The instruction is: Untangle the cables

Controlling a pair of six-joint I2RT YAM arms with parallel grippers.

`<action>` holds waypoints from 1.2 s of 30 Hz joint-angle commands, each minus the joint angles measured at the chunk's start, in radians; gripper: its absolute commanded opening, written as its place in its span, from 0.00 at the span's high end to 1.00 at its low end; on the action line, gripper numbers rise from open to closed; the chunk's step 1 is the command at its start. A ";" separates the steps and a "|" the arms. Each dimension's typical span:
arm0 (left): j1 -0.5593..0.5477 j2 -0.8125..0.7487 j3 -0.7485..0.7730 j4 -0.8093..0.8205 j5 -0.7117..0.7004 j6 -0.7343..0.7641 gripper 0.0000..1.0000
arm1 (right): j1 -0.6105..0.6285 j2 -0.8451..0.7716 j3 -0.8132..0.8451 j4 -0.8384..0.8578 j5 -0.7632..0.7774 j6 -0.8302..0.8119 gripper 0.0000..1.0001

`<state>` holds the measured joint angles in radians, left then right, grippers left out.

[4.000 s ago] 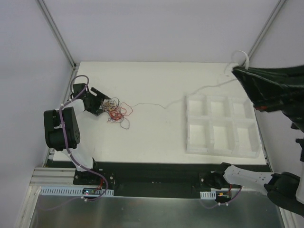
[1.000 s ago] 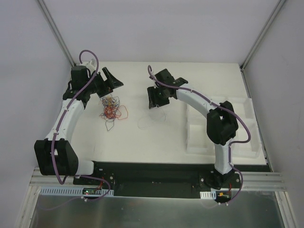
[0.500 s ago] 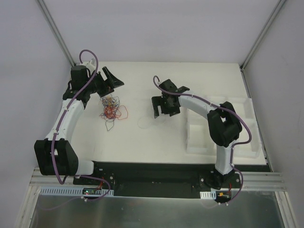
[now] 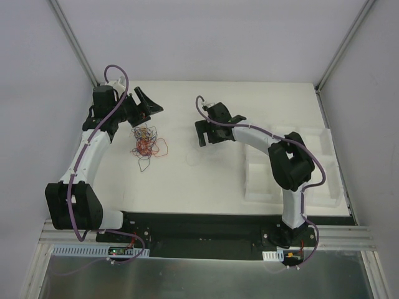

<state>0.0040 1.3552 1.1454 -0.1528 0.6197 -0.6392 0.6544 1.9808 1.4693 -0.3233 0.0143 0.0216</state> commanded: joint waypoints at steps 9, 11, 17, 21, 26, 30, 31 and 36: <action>0.017 0.009 -0.015 0.045 0.040 -0.016 0.18 | 0.011 0.025 0.015 0.182 -0.085 -0.106 0.00; 0.019 0.002 -0.018 0.047 0.032 -0.013 0.18 | 0.013 0.071 0.066 0.152 -0.070 -0.085 0.00; 0.021 0.005 -0.018 0.048 0.034 -0.014 0.18 | 0.043 0.145 0.164 0.119 -0.020 -0.060 0.02; 0.025 -0.005 -0.021 0.047 0.023 -0.013 0.17 | 0.076 0.205 0.236 0.031 0.120 -0.042 0.10; 0.039 -0.013 -0.024 0.047 0.014 -0.017 0.14 | 0.105 0.211 0.215 0.001 0.240 -0.025 0.30; 0.040 -0.013 -0.026 0.047 0.017 -0.019 0.14 | 0.105 0.213 0.186 0.001 0.286 0.026 0.61; 0.040 -0.013 -0.024 0.047 0.017 -0.020 0.13 | 0.105 0.210 0.184 -0.003 0.294 0.026 0.72; 0.042 -0.011 -0.026 0.047 0.025 -0.028 0.13 | 0.102 0.121 0.122 0.012 0.277 0.038 1.00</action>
<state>0.0345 1.3632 1.1286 -0.1379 0.6273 -0.6472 0.7624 2.1899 1.6413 -0.3023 0.2562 0.0338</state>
